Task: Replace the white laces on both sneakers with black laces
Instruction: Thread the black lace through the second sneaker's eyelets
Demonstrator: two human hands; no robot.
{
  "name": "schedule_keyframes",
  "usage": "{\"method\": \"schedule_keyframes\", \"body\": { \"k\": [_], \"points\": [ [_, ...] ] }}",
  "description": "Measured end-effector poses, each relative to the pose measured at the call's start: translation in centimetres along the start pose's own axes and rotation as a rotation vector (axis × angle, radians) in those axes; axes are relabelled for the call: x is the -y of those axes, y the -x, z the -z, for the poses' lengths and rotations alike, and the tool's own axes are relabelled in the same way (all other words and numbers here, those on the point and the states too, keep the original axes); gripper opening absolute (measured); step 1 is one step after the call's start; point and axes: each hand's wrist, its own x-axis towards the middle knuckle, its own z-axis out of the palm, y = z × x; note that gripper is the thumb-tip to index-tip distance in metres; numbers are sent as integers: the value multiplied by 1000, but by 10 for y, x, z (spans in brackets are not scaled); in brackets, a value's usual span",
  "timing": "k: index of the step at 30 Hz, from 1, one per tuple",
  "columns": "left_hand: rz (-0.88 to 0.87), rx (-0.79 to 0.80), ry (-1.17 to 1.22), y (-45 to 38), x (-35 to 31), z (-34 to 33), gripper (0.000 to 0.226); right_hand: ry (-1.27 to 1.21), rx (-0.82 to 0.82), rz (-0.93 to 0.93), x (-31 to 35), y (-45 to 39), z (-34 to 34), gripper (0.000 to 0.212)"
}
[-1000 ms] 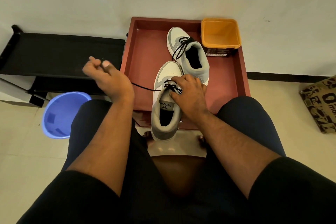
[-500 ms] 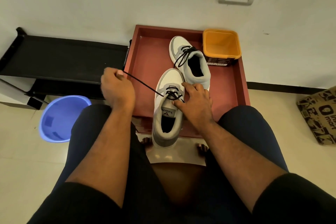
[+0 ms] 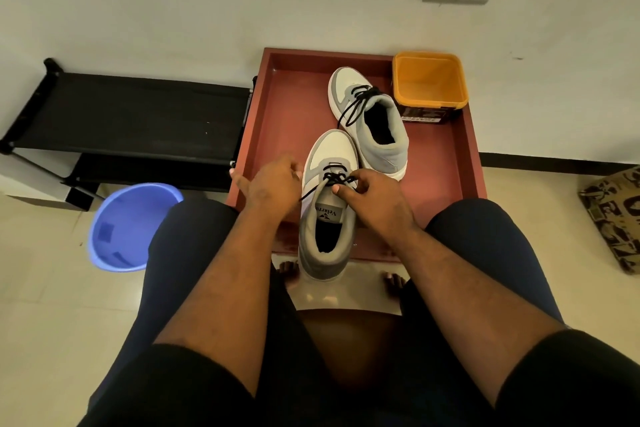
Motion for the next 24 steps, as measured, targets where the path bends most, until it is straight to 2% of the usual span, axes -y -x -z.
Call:
{"method": "schedule_keyframes", "body": {
  "k": [2, 4, 6, 8, 9, 13, 16, 18, 19, 21, 24],
  "points": [
    [-45, 85, 59, -2, 2, -5, 36, 0, -7, 12, 0, 0, -2, 40],
    [-52, 173, 127, -2, 3, -12, 28, -6, -12, 10, -1, -1, -4, 37],
    [-48, 181, 261, -3, 2, -16, 13, -8, -14, 9, 0, -1, -3, 36],
    [-36, 170, 281, -4, 2, -12, 17, -7, -6, 8, 0, -1, -1, 39],
    [-20, 142, 248, -4, 4, -8, 16, -6, -1, 2, -1, -1, 0, 43],
    [114, -127, 138, -8, 15, 10, 11, 9, 3, -36, -7, -6, -1, 53],
    [34, 1, 12, -5, 7, 4, 22, -141, 19, -67, -7, -10, -1, 39],
    [-16, 99, 37, -1, 2, -1, 35, -352, 34, -138, -7, -15, 2, 36],
    [-29, 126, 49, 0, 1, -2, 38, -405, 62, -171, -9, -16, 3, 27],
    [-33, 158, 47, -2, 0, -5, 37, -324, 146, -163, -12, -18, 6, 17],
    [-41, 162, -41, 0, -6, -3, 17, -152, 155, -84, -12, -16, 9, 14]
  ]
}}
